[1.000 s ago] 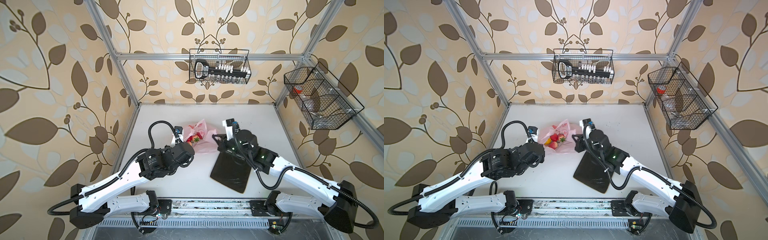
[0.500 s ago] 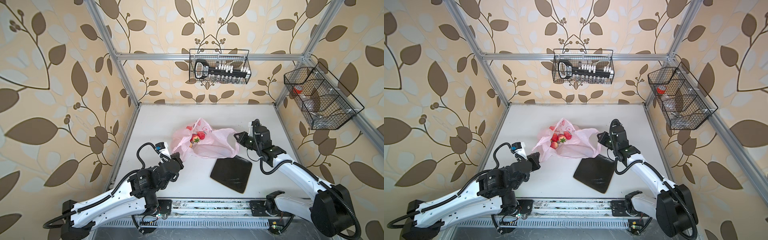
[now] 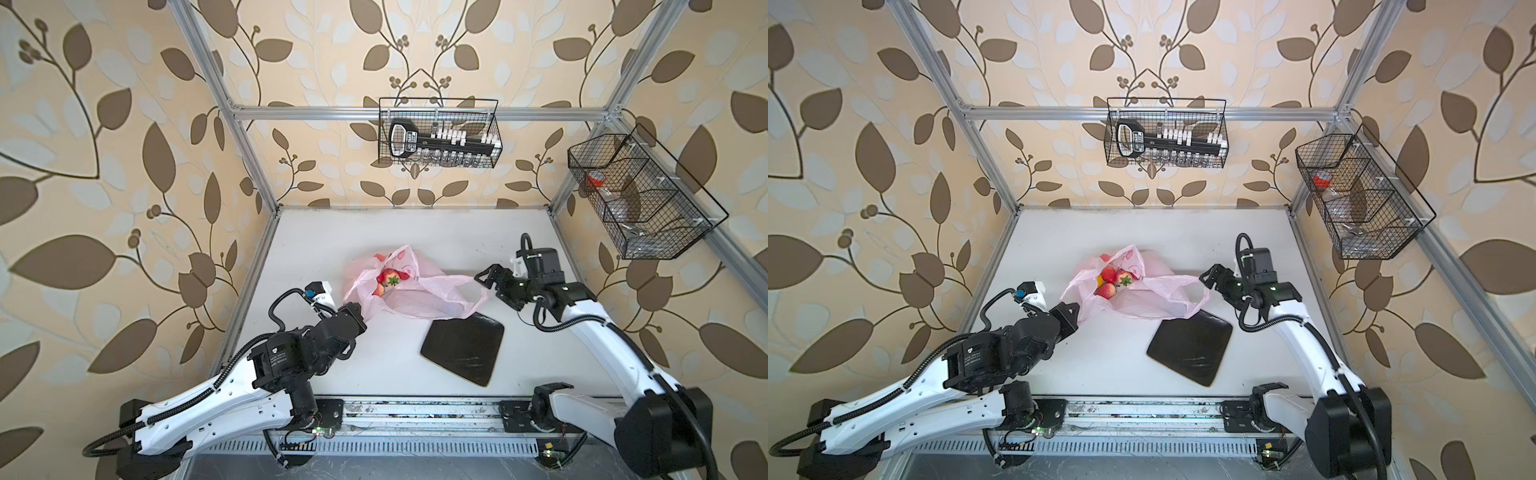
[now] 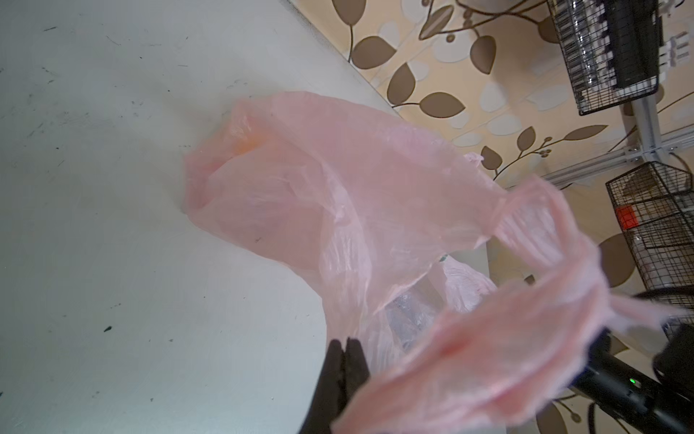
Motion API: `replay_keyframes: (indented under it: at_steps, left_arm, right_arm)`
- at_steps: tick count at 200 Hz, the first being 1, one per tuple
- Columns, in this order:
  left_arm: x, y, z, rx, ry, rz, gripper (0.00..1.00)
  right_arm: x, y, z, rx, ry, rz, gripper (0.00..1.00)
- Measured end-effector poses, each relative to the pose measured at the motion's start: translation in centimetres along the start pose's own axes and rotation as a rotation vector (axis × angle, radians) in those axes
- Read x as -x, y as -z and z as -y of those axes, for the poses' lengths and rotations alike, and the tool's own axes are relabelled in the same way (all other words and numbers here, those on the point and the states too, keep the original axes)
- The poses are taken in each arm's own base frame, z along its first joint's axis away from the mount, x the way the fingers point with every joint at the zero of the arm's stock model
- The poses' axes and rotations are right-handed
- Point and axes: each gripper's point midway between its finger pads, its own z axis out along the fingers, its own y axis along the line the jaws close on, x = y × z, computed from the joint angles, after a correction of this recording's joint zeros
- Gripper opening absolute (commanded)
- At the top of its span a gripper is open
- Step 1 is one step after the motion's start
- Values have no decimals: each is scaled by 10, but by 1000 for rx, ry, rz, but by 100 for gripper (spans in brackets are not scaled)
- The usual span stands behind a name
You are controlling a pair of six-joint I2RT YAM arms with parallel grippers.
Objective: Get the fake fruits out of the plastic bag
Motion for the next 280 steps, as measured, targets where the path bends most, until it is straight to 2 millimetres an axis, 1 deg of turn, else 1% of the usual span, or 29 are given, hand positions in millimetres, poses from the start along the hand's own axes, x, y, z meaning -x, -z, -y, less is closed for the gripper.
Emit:
replay_keyframes:
  at_steps: [12, 30, 39, 50, 61, 67, 73, 83, 92, 98, 109, 112, 116, 119, 123, 124, 131, 135, 138, 146, 160, 170, 184, 204, 222, 242, 255, 268, 280]
  left_arm:
    - [-3, -1, -1, 6, 8, -12, 0]
    - [-9, -5, 0, 16, 8, -35, 0]
    - [-13, -7, 0, 20, 7, -49, 0]
    - [-17, -10, 1, 26, 6, -63, 0]
    - [-23, -13, 1, 34, 2, -85, 0]
    - [-25, -14, 1, 37, 0, -93, 0]
    - [-28, -15, 2, 37, -1, -104, 0]
    - [-30, -16, 3, 35, 0, -117, 0]
    - [-33, -15, 4, 32, 2, -130, 0]
    - [-34, -15, 4, 29, 4, -136, 0]
    - [-34, -14, 4, 24, 10, -142, 0]
    - [-34, -14, 5, 22, 13, -142, 0]
    - [-34, -14, 5, 20, 16, -143, 0]
    - [-34, -13, 5, 17, 20, -144, 0]
    - [-34, -13, 5, 14, 24, -146, 0]
    - [-34, -12, 5, 12, 26, -146, 0]
    - [-33, -11, 5, 5, 37, -146, 0]
    - [-33, -11, 5, 3, 41, -147, 0]
    - [-33, -10, 4, 0, 46, -148, 0]
    - [-33, -9, 3, -3, 53, -151, 0]
    - [-33, -7, 1, -8, 70, -150, 0]
    - [-32, -6, -1, -9, 84, -150, 0]
    - [-31, -3, -3, -8, 102, -150, 0]
    - [-28, 1, -6, -18, 129, -147, 0]
    - [-28, 3, -13, -15, 146, -147, 0]
    - [-28, 6, -20, -8, 157, -148, 0]
    - [-28, 7, -23, -2, 161, -149, 0]
    - [-28, 8, -27, 9, 164, -151, 0]
    - [-29, 9, -31, 24, 167, -154, 0]
  right_arm:
    - [13, 31, -8, 6, 40, 72, 99]
    - [34, 79, -36, 35, 161, 198, 97]
    - [42, 99, -49, 49, 223, 248, 92]
    - [48, 119, -64, 65, 303, 290, 81]
    - [50, 130, -77, 93, 351, 303, 72]
    - [49, 133, -84, 115, 374, 301, 68]
    - [45, 134, -94, 149, 404, 293, 63]
    - [30, 130, -113, 217, 462, 254, 58]
    - [8, 123, -135, 286, 516, 204, 55]
    - [-11, 118, -152, 339, 566, 161, 53]
    - [-50, 111, -180, 428, 651, 81, 51]
    - [-65, 107, -189, 453, 681, 48, 50]
    - [-76, 105, -196, 470, 703, 31, 50]
    - [-90, 101, -204, 491, 730, 1, 50]
    - [-100, 98, -210, 503, 750, -13, 49]
    - [-106, 96, -213, 511, 761, -26, 49]
    - [-128, 87, -223, 529, 798, -64, 46]
    - [-135, 83, -227, 533, 806, -75, 43]
    - [-144, 76, -231, 531, 819, -90, 42]
    - [-157, 60, -236, 515, 826, -111, 38]
    - [-164, 28, -237, 455, 802, -112, 32]
    - [-164, 2, -232, 401, 777, -97, 29]
    - [-165, -27, -222, 344, 739, -82, 27]
    - [-170, -61, -210, 302, 695, -75, 25]
    - [-176, -86, -206, 285, 672, -71, 26]
    - [-180, -118, -205, 259, 652, -66, 34]
    - [-180, -141, -203, 226, 630, -59, 44]
    - [-175, -161, -200, 191, 598, -46, 49]
    - [-166, -178, -197, 156, 561, -24, 55]
